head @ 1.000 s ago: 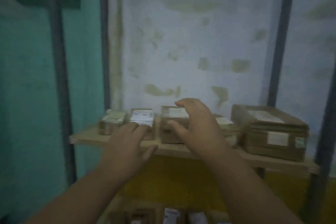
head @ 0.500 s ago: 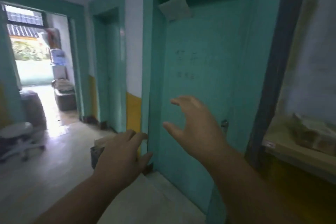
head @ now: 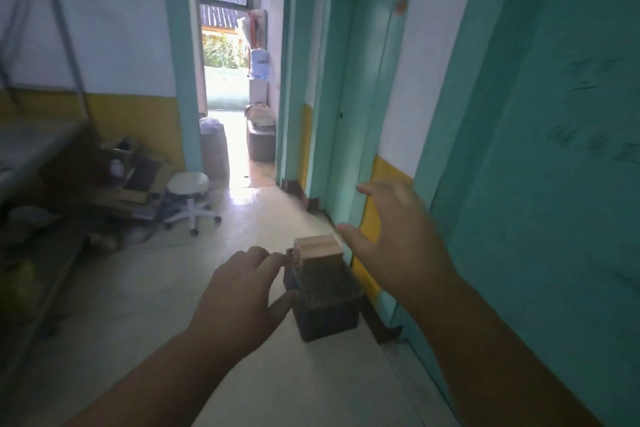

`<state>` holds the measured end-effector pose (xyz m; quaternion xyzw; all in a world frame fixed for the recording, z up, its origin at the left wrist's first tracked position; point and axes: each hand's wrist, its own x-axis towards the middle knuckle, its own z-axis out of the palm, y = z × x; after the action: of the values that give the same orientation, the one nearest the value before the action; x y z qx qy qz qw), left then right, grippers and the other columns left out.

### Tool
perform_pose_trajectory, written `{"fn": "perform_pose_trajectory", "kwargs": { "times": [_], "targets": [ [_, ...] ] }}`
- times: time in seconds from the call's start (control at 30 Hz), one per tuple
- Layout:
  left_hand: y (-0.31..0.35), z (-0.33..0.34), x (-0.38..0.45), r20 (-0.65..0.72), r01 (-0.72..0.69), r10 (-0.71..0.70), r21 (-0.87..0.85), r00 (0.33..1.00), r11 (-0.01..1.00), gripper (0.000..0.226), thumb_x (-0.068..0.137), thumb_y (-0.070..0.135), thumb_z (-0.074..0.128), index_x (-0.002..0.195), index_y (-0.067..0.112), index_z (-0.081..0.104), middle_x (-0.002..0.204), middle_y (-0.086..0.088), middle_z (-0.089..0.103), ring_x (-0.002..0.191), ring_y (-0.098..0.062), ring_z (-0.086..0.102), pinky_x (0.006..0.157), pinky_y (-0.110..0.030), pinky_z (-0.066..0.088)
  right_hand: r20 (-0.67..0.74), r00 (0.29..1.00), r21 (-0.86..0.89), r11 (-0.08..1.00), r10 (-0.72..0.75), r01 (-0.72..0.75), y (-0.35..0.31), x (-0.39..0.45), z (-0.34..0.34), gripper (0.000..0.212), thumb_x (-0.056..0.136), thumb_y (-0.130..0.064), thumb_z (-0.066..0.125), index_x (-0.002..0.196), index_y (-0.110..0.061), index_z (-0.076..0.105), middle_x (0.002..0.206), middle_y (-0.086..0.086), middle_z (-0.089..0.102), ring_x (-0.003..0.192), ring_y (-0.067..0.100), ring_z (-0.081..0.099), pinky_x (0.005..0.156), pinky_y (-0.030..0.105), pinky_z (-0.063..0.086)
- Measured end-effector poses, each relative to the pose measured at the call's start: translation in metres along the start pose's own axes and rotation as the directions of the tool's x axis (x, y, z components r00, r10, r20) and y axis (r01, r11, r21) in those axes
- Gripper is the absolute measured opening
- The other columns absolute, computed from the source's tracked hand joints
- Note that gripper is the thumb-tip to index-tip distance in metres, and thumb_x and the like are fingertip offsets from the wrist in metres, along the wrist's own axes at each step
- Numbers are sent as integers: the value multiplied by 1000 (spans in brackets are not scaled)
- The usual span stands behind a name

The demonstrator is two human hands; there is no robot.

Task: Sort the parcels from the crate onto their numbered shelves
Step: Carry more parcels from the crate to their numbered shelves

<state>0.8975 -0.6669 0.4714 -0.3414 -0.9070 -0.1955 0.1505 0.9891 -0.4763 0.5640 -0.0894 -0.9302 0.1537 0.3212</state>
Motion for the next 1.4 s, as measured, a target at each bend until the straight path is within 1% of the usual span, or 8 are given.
{"fn": "perform_pose_trajectory", "kwargs": {
  "times": [0.13, 0.3, 0.47, 0.73, 0.87, 1.03, 1.23, 1.4],
  "targets": [
    [-68, 39, 66, 12, 48, -48, 21, 999, 999, 48, 81, 56, 68, 123, 35, 58, 113, 9, 59, 99, -14, 57, 81, -29, 49, 19, 1000, 33, 999, 10, -10, 8, 71, 86, 55, 87, -40, 72, 135, -20, 55, 139, 2, 51, 128, 22, 46, 98, 27, 33],
    [-136, 86, 181, 68, -23, 24, -23, 997, 999, 47, 83, 54, 67, 125, 33, 59, 119, 7, 59, 103, -14, 57, 86, -29, 49, 11, 996, 5, 996, 93, -93, 33, 158, 165, 58, 89, -42, 70, 140, -23, 50, 147, 3, 45, 136, 23, 41, 106, 35, 37],
    [-155, 132, 304, 152, -128, 142, -97, 978, 987, 47, 86, 52, 65, 129, 35, 57, 127, 10, 57, 110, -9, 53, 91, -21, 41, -53, 975, -75, 973, 216, -220, 80, 233, 190, 60, 89, -42, 70, 141, -23, 50, 147, 5, 45, 135, 24, 41, 103, 33, 34],
    [-165, 253, 475, 212, -252, 290, -191, 933, 949, 48, 88, 55, 60, 132, 35, 53, 132, 7, 53, 118, -15, 50, 99, -32, 43, -85, 940, -126, 932, 330, -339, 194, 340, 266, 61, 91, -44, 66, 144, -25, 45, 150, 0, 40, 138, 19, 36, 109, 33, 33],
    [-198, 283, 559, 248, -236, 268, -152, 931, 960, 51, 89, 56, 58, 136, 37, 49, 136, 9, 49, 123, -14, 46, 104, -32, 40, -42, 935, -102, 930, 351, -354, 236, 425, 323, 60, 91, -43, 66, 144, -23, 46, 150, 1, 41, 138, 19, 36, 105, 27, 28],
    [-262, 333, 644, 313, -197, 223, -115, 923, 974, 53, 91, 58, 54, 139, 39, 43, 143, 10, 43, 127, -13, 43, 107, -30, 37, 13, 935, -135, 927, 356, -351, 268, 526, 406, 61, 91, -46, 64, 144, -22, 45, 154, 5, 40, 141, 22, 35, 111, 32, 29],
    [-337, 425, 749, 439, -291, 337, -171, 833, 941, 54, 92, 59, 50, 141, 39, 40, 146, 10, 40, 132, -13, 40, 110, -33, 35, -33, 896, -208, 873, 444, -440, 304, 605, 511, 57, 89, -45, 60, 137, -16, 51, 144, 12, 51, 132, 27, 48, 108, 38, 38],
    [-382, 503, 841, 539, -395, 462, -243, 705, 886, 54, 91, 57, 53, 140, 37, 41, 145, 8, 43, 130, -14, 42, 108, -34, 37, -95, 781, -263, 741, 617, -617, 328, 643, 587, 58, 91, -44, 55, 141, -15, 50, 147, 15, 48, 136, 30, 43, 107, 30, 27]
  ]
}}
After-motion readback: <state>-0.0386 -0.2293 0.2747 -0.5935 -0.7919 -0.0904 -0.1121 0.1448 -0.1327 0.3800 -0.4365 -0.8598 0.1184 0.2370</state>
